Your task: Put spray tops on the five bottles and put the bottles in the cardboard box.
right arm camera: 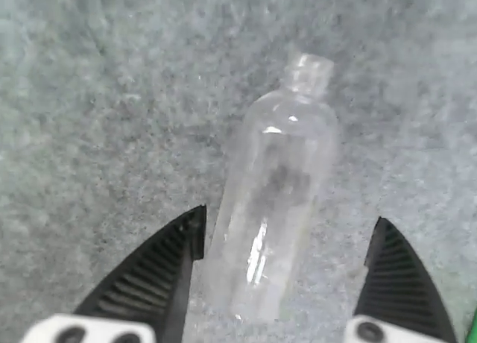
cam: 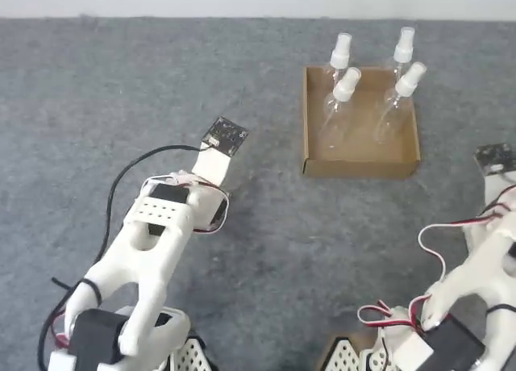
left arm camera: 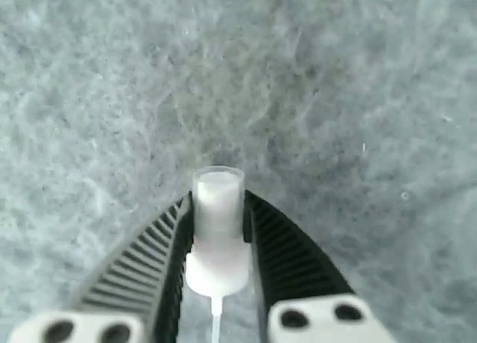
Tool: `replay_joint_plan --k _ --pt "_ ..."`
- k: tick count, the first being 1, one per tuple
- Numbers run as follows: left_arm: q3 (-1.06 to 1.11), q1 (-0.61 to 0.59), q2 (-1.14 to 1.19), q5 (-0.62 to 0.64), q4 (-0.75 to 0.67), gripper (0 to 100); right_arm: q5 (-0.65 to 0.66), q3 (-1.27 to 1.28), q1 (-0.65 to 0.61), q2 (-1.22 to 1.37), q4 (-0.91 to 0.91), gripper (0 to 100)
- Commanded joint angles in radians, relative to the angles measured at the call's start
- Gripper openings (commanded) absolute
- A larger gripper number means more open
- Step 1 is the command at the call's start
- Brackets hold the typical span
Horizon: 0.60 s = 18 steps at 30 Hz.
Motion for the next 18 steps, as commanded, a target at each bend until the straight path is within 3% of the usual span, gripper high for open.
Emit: replay_joint_plan --k 1,12,18 --pt "-0.01 0.0 -0.032 0.014 -0.018 1 -0.018 -0.121 -0.03 0.004 0.065 28.5" --pt "-0.031 0.003 0.052 0.014 -0.034 1 -0.055 -0.149 -0.102 0.022 0.079 31.6" --pt "-0.033 0.003 0.06 0.014 -0.034 1 -0.117 -0.341 -0.099 0.229 0.157 29.9"
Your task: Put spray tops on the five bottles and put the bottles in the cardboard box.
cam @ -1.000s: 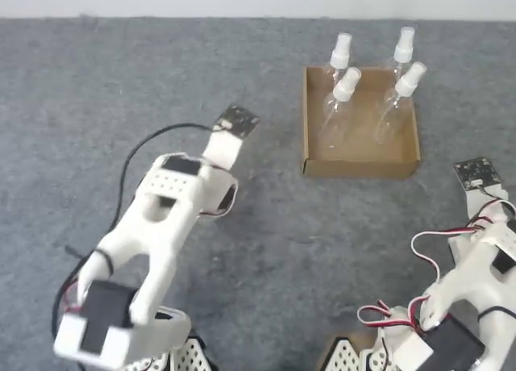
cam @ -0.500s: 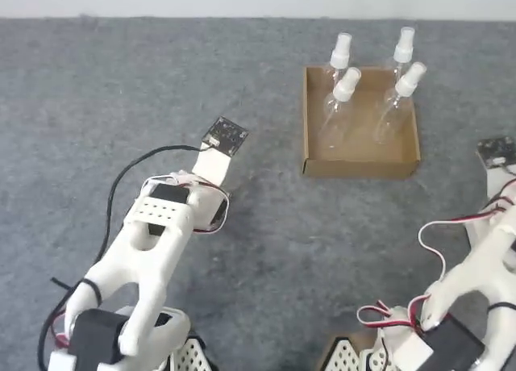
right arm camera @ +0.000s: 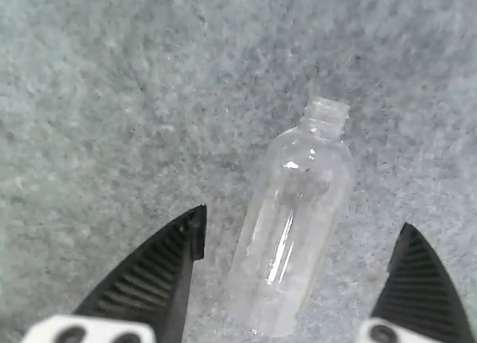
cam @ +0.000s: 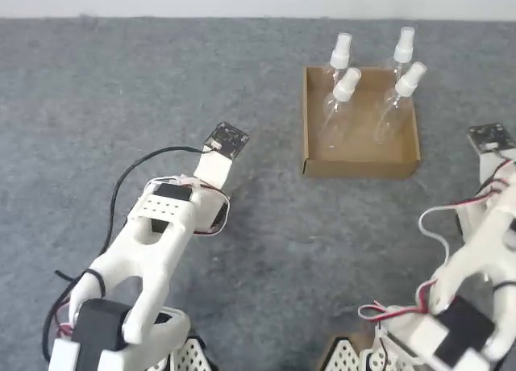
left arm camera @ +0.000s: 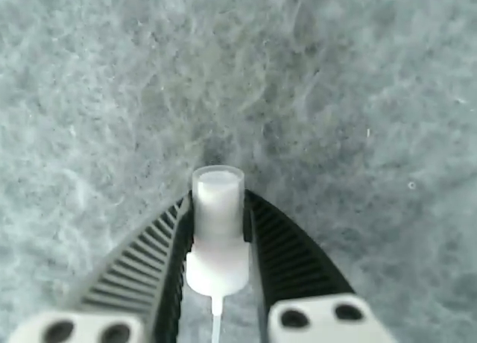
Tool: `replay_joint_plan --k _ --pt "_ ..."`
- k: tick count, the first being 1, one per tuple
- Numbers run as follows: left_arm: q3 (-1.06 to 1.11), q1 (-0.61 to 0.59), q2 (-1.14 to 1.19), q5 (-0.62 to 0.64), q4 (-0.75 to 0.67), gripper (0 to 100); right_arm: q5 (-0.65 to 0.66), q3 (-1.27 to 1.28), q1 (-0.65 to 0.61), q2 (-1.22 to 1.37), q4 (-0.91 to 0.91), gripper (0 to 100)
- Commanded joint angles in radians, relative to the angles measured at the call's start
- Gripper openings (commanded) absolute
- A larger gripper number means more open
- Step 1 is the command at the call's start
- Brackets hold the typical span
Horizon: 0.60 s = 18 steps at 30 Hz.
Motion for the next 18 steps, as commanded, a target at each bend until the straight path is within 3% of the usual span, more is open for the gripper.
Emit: replay_joint_plan --k 1,9,18 --pt "-0.033 0.003 -0.008 0.014 -0.025 1 -0.026 -0.184 -0.005 0.116 0.048 29.2" --pt "-0.033 0.003 -0.008 0.014 -0.026 1 -0.028 -0.443 0.022 0.424 0.13 27.0" --pt "-0.024 0.003 -0.006 0.014 -0.06 1 -0.025 -0.48 0.038 0.526 0.12 17.5"
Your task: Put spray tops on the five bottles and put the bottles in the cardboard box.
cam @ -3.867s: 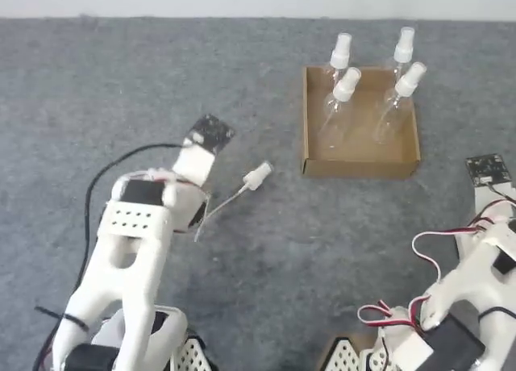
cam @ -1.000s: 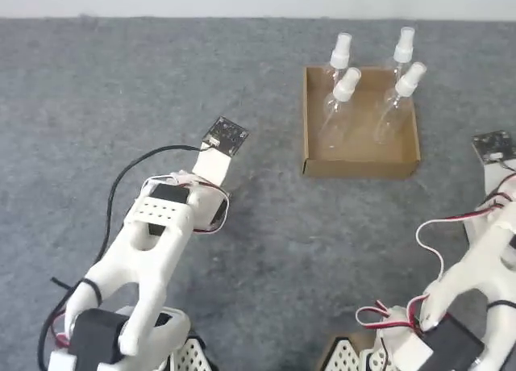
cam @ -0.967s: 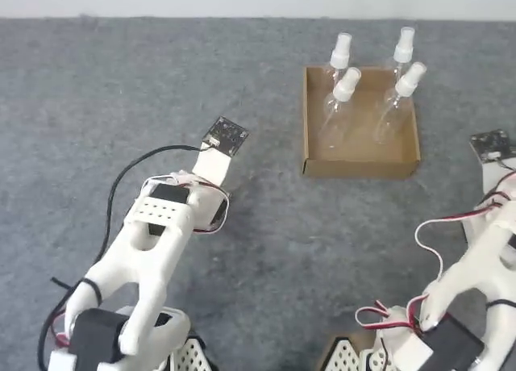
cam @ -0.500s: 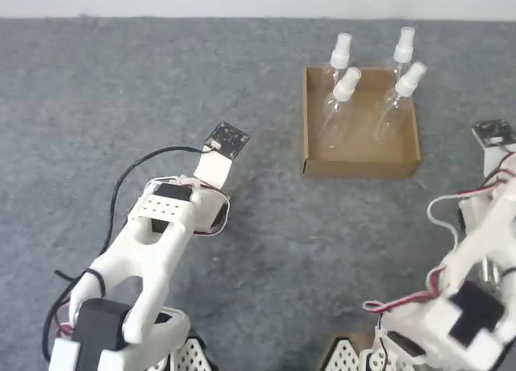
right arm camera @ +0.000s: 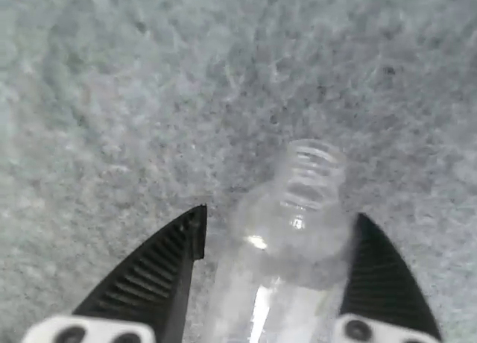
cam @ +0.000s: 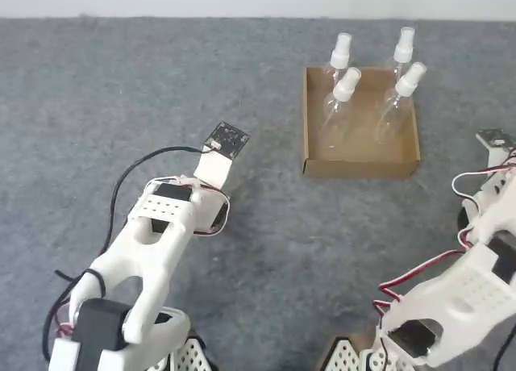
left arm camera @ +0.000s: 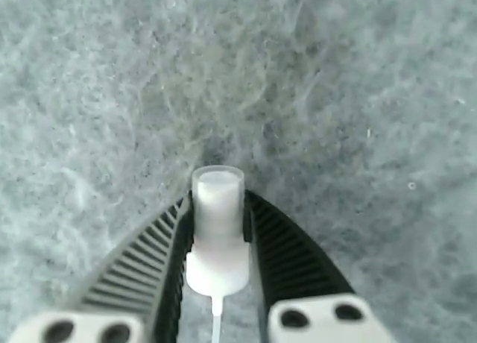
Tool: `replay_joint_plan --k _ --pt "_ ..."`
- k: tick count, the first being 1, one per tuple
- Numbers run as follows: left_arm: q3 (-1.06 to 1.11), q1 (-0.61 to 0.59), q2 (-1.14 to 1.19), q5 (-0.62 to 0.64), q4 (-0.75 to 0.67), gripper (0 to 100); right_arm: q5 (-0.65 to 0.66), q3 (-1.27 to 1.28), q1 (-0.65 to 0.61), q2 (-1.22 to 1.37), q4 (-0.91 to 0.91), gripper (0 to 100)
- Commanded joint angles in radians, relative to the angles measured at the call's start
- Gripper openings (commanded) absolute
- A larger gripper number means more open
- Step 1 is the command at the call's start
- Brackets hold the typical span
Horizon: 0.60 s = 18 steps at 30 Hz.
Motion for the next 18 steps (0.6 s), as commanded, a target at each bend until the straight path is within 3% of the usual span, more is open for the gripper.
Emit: replay_joint_plan --k 1,7,12,18 --pt "-0.024 0.003 -0.006 0.011 -0.057 1 -0.006 -0.057 0.007 -0.031 0.004 15.0" --pt "-0.038 0.006 -0.011 0.011 -0.06 1 0.026 -0.057 -0.008 -0.084 0.019 3.2" --pt "-0.105 0.074 -0.005 0.011 0.028 2 0.104 0.081 -0.058 -0.194 0.061 1.7" --pt "-0.131 0.13 -0.005 0.084 0.072 11 0.101 0.354 -0.105 -0.427 -0.05 1.8"
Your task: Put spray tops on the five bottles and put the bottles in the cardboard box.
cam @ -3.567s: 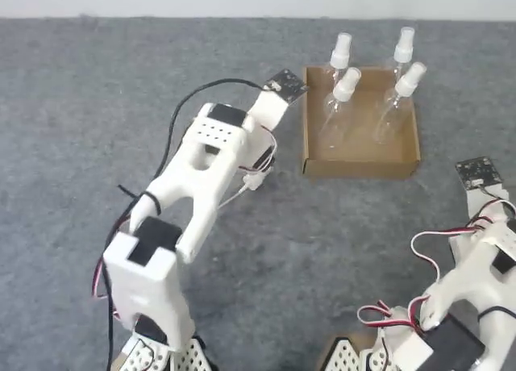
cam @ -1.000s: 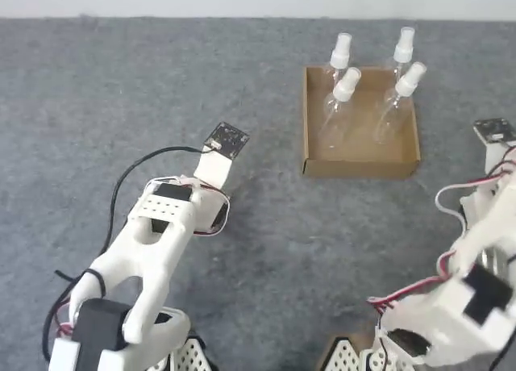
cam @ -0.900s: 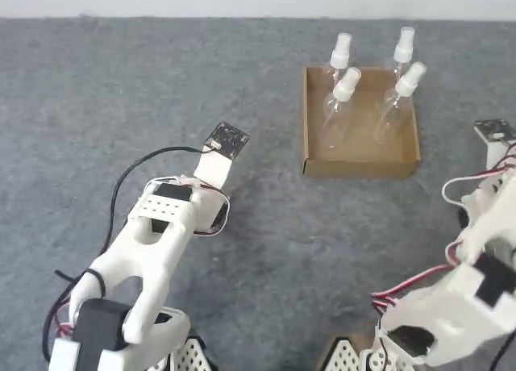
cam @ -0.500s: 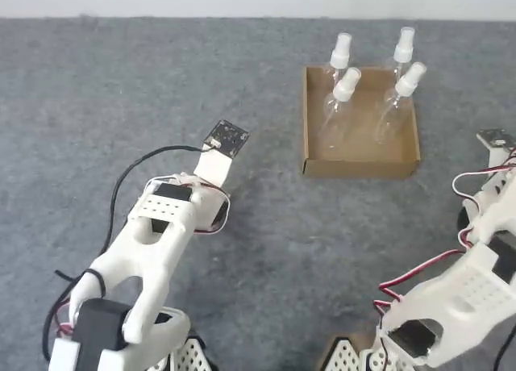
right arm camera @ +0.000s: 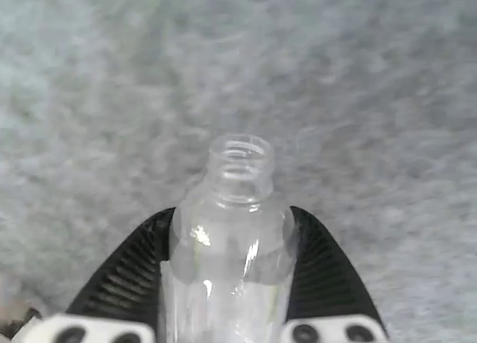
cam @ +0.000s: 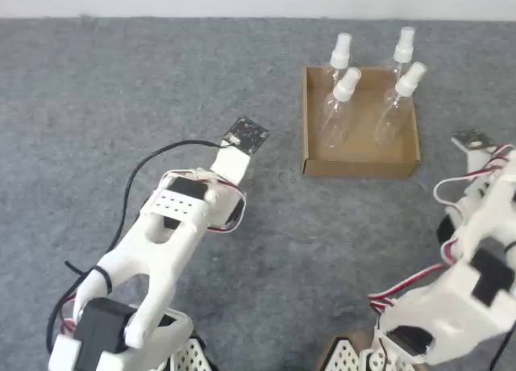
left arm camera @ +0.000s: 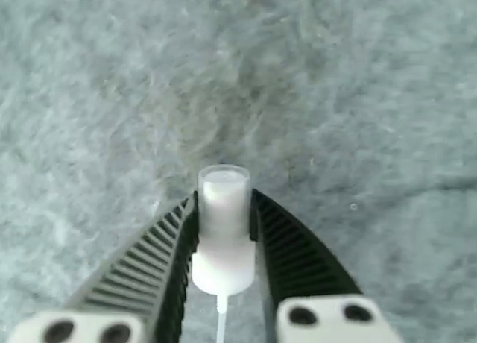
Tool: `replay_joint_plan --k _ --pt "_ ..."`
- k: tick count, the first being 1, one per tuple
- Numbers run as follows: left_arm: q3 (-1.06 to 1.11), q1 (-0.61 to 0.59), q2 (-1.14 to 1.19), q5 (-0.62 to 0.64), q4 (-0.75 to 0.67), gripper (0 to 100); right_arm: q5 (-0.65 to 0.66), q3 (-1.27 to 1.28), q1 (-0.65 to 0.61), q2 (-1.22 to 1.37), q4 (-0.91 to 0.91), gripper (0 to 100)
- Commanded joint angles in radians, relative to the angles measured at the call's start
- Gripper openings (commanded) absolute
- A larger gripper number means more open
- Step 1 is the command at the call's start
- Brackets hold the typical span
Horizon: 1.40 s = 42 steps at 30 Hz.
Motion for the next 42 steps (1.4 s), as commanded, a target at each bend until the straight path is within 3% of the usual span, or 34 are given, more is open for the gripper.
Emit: replay_joint_plan --k 1,12,22,27,35,42 --pt "-0.047 0.026 -0.005 0.044 0.02 11 0.017 0.13 -0.041 -0.211 -0.053 1.8" --pt "-0.088 0.026 0.008 0.048 0.055 14 0.017 0.387 -0.151 -0.529 -0.047 2.0" --pt "-0.285 0.026 0.333 0.04 0.077 14 0.021 0.42 -0.151 -0.579 -0.045 2.0" --pt "-0.326 0.021 0.348 0.038 0.112 0 0.018 0.417 -0.153 -0.59 -0.045 2.1" --pt "-0.285 0.018 0.089 0.048 0.176 1 -0.034 0.373 -0.246 -0.591 -0.044 2.1" --pt "-0.292 -0.031 -0.328 0.041 0.327 1 -0.256 0.195 -0.579 -0.591 0.111 2.1"
